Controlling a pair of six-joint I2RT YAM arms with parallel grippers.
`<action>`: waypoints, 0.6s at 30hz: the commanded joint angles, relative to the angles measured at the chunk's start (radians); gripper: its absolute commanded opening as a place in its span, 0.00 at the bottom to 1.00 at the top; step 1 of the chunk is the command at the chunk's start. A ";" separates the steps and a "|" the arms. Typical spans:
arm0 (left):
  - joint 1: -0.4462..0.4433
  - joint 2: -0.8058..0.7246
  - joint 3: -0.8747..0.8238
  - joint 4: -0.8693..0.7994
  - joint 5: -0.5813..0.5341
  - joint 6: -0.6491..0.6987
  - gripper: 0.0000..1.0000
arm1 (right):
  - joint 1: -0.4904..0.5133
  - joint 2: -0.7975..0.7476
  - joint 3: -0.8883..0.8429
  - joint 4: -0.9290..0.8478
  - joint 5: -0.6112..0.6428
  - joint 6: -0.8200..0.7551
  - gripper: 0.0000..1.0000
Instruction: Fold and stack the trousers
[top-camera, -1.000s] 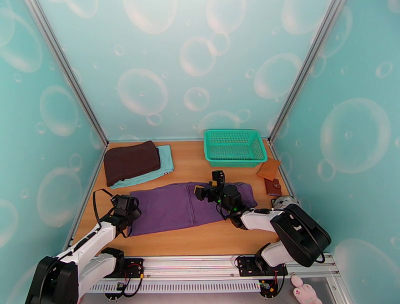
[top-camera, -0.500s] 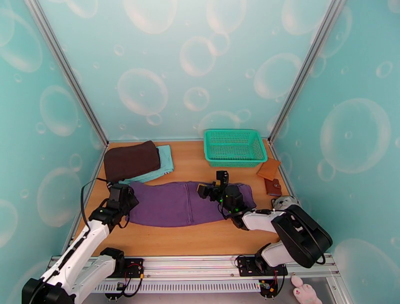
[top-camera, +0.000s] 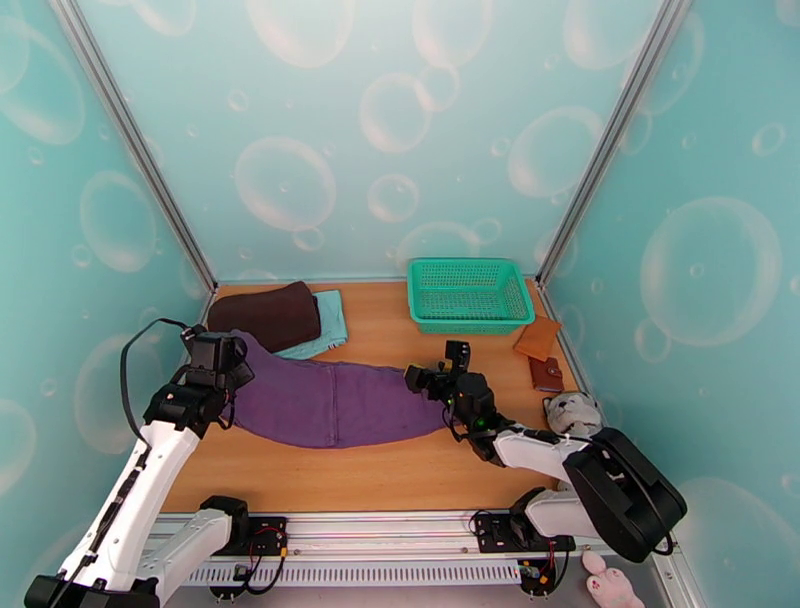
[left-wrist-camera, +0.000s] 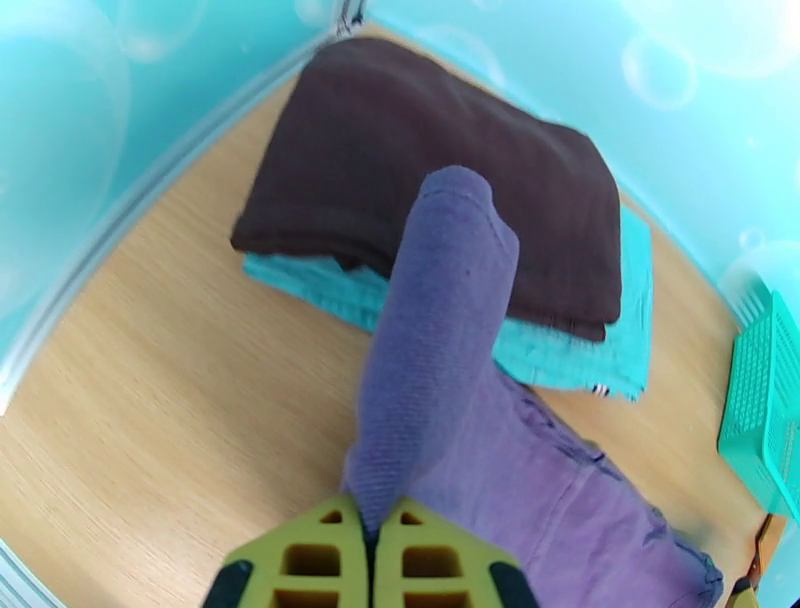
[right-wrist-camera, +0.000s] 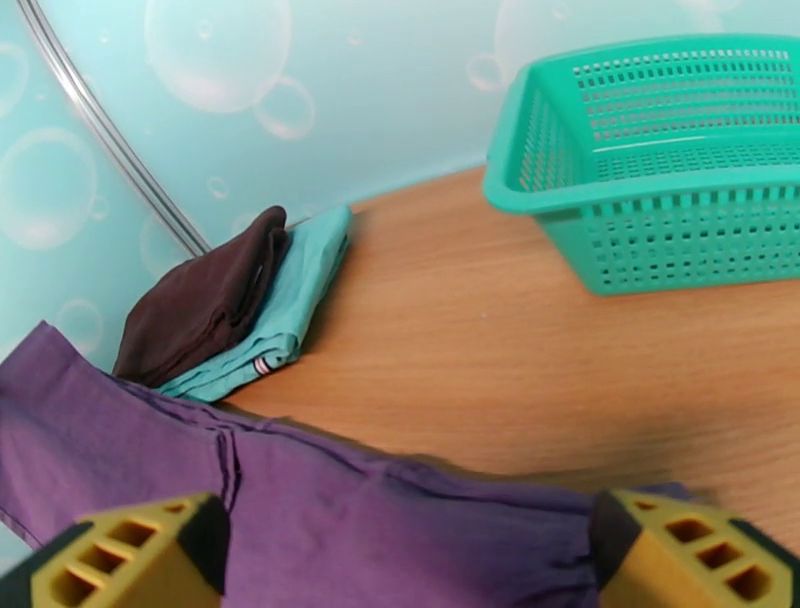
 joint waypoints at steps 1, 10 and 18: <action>0.015 0.005 0.001 -0.015 -0.042 0.049 0.00 | 0.001 0.045 0.073 -0.056 -0.106 -0.010 0.99; 0.043 0.004 0.071 -0.036 -0.060 0.102 0.00 | 0.033 0.288 0.169 0.031 -0.342 0.063 0.99; 0.060 -0.006 0.120 -0.053 -0.038 0.132 0.00 | 0.046 0.308 0.248 -0.309 -0.116 0.108 0.99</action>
